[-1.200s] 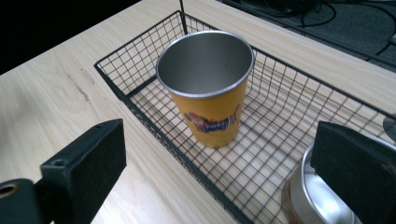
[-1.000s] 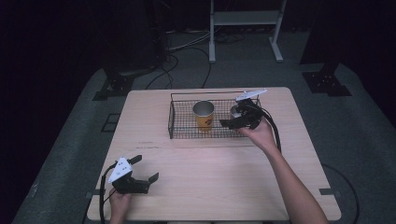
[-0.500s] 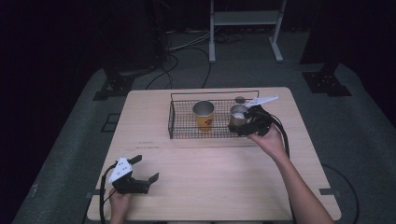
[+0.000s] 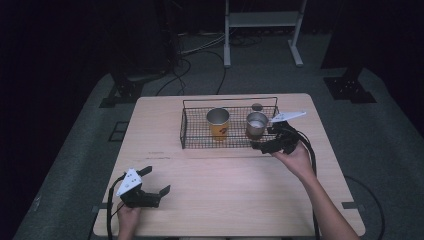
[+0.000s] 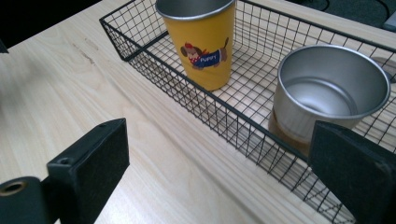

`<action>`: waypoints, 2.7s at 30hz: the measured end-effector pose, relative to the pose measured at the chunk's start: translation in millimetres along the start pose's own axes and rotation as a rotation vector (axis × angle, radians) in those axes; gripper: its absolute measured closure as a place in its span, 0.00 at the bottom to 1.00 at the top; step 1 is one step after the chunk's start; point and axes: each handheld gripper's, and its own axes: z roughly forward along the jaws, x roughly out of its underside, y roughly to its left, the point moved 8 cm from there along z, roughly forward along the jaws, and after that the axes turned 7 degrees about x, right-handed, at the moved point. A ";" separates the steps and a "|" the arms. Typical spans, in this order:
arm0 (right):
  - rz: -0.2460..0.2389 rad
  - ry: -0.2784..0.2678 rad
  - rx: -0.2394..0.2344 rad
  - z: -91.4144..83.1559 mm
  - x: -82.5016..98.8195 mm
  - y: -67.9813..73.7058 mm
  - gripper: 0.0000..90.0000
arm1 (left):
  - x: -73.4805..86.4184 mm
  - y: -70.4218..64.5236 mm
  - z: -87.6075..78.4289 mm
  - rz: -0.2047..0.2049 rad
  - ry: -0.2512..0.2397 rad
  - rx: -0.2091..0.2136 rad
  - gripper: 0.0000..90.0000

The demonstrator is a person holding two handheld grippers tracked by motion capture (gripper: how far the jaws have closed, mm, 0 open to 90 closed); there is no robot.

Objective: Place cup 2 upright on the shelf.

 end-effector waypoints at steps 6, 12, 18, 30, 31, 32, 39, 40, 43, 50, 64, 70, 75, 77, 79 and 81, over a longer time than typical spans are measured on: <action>0.000 -0.002 -0.003 -5.9 9.6 0.5 0.05 | 0.0 0.1 0.2 0.001 0.001 0.000 0.00; 0.003 -0.003 -0.003 -11.6 18.4 0.7 0.06 | 0.1 -0.1 0.6 0.002 0.001 -0.002 0.00; 0.012 -0.007 -0.003 -15.4 26.7 -0.2 0.06 | 0.0 0.1 0.6 0.006 0.003 -0.002 0.00; 0.014 -0.013 -0.006 -20.0 39.1 4.9 0.06 | 0.1 -0.4 1.4 0.004 0.005 -0.003 0.00; 0.006 -0.018 -0.001 -20.6 40.1 5.0 0.06 | 0.1 -0.4 1.3 0.004 0.005 -0.003 0.00; 0.005 -0.017 0.000 -21.5 41.3 5.5 0.06 | 0.1 -0.3 1.3 0.004 0.005 -0.003 0.00; 0.003 -0.010 0.005 -25.3 51.6 5.4 0.06 | 0.1 -0.3 1.3 0.004 0.006 -0.003 0.00; 0.010 -0.008 0.003 -26.1 52.9 6.1 0.06 | 0.1 -0.3 1.3 0.004 0.005 -0.004 0.00; 0.004 -0.005 0.012 -27.7 57.0 6.2 0.06 | 0.1 -0.3 1.4 0.004 0.005 -0.004 0.00; 0.003 -0.002 0.022 -30.3 65.8 5.2 0.06 | 0.1 -0.2 1.3 0.003 0.005 -0.004 0.00; 0.032 -0.007 0.029 -33.4 83.2 3.1 0.06 | 0.1 -0.2 1.3 0.004 0.006 -0.004 0.00; 0.039 -0.010 0.033 -35.6 89.9 2.6 0.06 | 0.2 -0.2 1.3 0.003 0.006 -0.005 0.00; 0.044 -0.009 0.036 -37.5 95.0 2.6 0.06 | 0.2 0.0 1.3 0.003 0.006 -0.006 0.00; 0.045 -0.009 0.037 -38.2 97.4 2.1 0.06 | 0.2 -0.1 1.3 0.003 0.006 -0.005 0.00; 0.047 -0.011 0.038 -38.7 99.6 2.0 0.06 | 0.2 -0.1 1.3 0.003 0.006 -0.005 0.00; 0.046 -0.011 0.040 -38.9 102.0 1.6 0.06 | 0.2 -0.2 1.4 0.003 0.006 -0.006 0.00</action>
